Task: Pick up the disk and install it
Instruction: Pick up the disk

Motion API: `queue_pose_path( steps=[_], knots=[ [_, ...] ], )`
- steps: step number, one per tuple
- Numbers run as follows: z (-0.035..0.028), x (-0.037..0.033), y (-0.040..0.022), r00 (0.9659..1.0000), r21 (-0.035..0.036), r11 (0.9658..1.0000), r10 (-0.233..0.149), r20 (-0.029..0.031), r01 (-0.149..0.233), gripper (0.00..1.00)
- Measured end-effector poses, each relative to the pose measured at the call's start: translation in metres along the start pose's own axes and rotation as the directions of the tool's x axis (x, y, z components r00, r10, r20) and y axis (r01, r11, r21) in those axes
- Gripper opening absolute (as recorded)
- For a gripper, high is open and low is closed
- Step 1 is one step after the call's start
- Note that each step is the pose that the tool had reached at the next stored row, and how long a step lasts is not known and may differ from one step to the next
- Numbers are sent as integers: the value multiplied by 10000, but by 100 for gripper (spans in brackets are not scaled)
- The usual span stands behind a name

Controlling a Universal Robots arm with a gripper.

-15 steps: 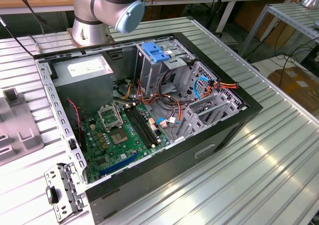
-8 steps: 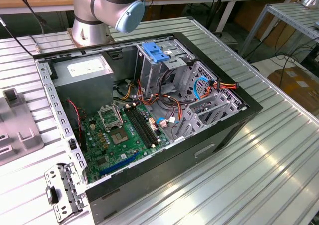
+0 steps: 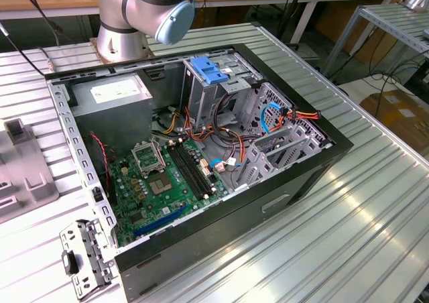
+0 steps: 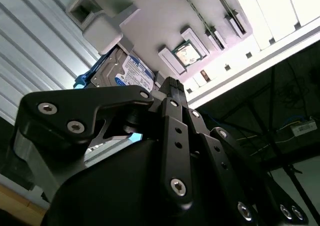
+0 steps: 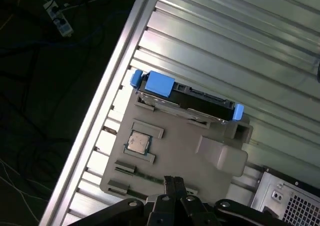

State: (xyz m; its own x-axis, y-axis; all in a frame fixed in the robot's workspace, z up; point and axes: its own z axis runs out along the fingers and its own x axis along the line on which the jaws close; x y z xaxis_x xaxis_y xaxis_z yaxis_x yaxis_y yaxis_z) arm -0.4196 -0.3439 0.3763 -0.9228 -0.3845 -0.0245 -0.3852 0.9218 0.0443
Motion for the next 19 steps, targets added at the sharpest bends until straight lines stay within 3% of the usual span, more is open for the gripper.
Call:
queue_pose_path(
  steps=[8,13,19],
  knots=[
    [0,0,0,9978,-17,9978,-668,-30,668,11],
    [0,0,0,9920,-35,9920,-1261,-55,1261,11],
    [0,0,0,9855,-48,9855,-1697,-72,1697,11]
  ],
)
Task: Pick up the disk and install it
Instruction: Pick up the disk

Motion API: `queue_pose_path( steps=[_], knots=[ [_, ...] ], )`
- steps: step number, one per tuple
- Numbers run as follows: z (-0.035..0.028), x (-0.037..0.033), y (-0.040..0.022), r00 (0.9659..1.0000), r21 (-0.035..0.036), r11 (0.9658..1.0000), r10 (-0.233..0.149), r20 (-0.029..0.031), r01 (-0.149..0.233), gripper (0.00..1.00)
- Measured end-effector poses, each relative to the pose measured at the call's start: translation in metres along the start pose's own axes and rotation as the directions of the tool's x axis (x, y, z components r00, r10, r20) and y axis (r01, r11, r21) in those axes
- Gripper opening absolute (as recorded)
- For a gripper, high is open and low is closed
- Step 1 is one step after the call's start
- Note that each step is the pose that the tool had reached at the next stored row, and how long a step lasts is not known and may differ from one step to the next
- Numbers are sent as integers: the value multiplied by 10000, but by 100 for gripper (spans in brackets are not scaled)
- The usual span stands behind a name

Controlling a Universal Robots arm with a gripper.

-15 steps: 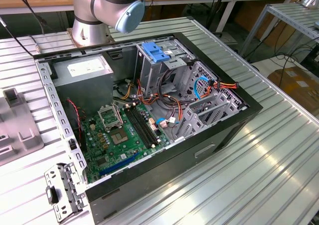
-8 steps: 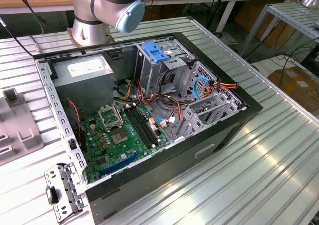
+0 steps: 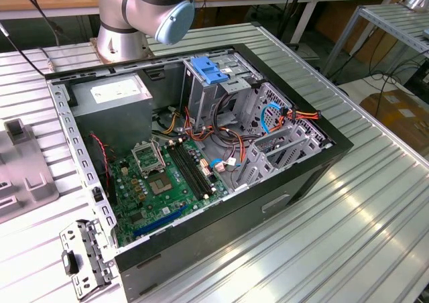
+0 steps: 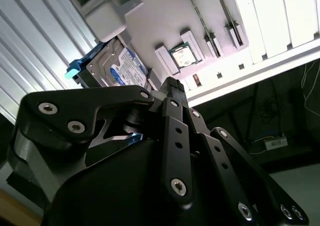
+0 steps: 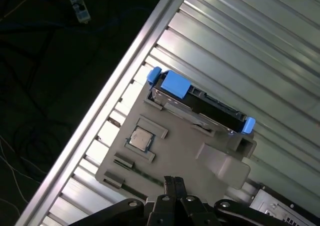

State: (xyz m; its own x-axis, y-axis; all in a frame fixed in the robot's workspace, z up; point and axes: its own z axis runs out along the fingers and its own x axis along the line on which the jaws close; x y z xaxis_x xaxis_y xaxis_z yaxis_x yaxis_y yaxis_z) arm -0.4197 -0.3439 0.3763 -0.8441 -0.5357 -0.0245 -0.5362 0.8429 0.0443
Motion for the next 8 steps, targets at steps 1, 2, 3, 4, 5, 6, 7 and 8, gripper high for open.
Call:
queue_pose_path(
  steps=[1,2,3,4,5,6,7,8],
  knots=[
    [0,0,0,10000,-2,10000,-89,-4,89,11],
    [0,0,0,9998,-6,9998,-214,-10,214,11],
    [0,0,0,9996,-7,9996,-266,-12,266,11],
    [0,0,0,9995,-8,9995,-329,-14,329,11],
    [0,0,0,9991,-11,9991,-415,-18,415,11],
    [0,0,0,9987,-13,9987,-508,-22,508,11],
    [0,0,0,9981,-17,9981,-620,-27,619,11],
    [0,0,0,9977,-18,9977,-680,-29,680,11]
  ],
)
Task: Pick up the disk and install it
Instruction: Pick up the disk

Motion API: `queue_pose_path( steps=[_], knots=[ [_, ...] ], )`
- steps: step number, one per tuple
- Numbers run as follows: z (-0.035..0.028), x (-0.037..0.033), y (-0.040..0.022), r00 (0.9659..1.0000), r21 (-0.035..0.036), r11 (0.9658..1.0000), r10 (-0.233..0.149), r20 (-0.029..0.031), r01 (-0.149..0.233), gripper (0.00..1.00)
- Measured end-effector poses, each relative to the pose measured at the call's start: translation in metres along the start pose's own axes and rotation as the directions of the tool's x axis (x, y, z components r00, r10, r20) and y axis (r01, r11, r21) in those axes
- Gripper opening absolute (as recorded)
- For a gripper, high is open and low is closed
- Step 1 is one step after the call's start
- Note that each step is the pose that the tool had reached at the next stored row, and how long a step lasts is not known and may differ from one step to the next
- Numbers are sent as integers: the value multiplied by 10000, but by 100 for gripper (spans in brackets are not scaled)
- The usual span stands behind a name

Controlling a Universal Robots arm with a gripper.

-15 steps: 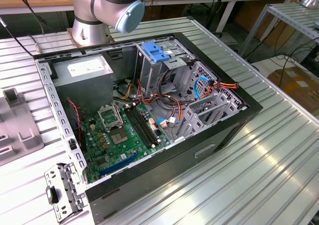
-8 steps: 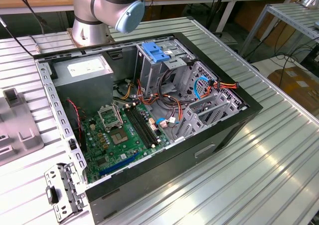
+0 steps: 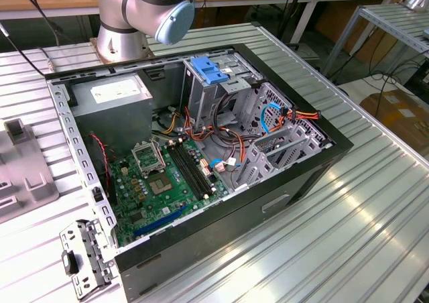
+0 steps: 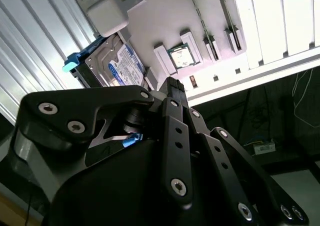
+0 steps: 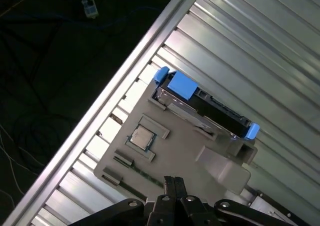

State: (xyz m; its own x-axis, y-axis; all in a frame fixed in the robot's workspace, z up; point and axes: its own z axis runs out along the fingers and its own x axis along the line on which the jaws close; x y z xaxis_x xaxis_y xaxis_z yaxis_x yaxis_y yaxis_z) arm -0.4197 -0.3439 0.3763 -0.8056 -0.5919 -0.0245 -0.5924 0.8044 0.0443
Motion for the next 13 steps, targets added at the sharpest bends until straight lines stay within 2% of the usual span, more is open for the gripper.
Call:
queue_pose_path(
  steps=[8,11,13],
  knots=[
    [0,0,0,9979,-17,9979,-654,-28,654,11],
    [0,0,0,9955,-26,9955,-944,-41,943,11],
    [0,0,0,9924,-34,9924,-1229,-53,1229,11]
  ],
)
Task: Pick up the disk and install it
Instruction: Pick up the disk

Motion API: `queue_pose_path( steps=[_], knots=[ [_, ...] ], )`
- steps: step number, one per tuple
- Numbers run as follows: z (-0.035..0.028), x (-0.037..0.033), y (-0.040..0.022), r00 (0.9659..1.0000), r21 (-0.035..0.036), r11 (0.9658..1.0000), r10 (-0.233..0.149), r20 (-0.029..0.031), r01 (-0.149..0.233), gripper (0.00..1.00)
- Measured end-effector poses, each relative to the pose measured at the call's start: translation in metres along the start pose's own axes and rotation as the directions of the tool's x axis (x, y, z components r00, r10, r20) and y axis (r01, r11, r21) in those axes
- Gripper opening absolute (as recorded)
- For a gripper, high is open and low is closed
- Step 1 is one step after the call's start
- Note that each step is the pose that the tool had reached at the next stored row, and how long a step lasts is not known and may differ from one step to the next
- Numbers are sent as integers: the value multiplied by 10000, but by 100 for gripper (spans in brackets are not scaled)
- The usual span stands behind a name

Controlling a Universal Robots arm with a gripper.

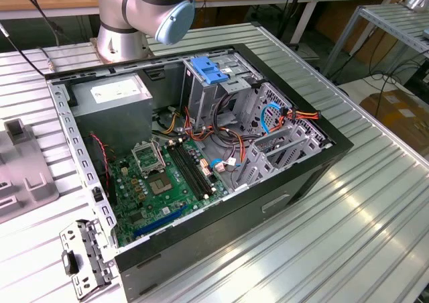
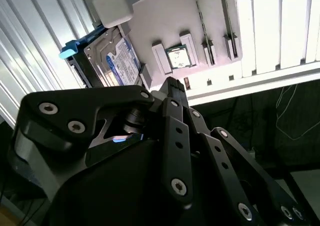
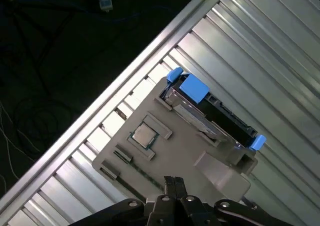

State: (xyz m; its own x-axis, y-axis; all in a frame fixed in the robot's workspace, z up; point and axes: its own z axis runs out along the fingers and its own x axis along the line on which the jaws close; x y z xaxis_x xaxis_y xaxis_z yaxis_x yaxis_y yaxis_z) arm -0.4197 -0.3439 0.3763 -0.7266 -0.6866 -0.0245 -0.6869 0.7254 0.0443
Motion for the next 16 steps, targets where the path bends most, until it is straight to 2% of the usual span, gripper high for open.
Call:
queue_pose_path(
  steps=[5,9,13,16],
  knots=[
    [0,0,0,9991,-11,9991,-429,-19,429,11],
    [0,0,0,9969,-20,9969,-784,-34,784,11],
    [0,0,0,9931,-32,9931,-1168,-50,1168,11],
    [0,0,0,9889,-41,9889,-1485,-62,1485,11]
  ],
)
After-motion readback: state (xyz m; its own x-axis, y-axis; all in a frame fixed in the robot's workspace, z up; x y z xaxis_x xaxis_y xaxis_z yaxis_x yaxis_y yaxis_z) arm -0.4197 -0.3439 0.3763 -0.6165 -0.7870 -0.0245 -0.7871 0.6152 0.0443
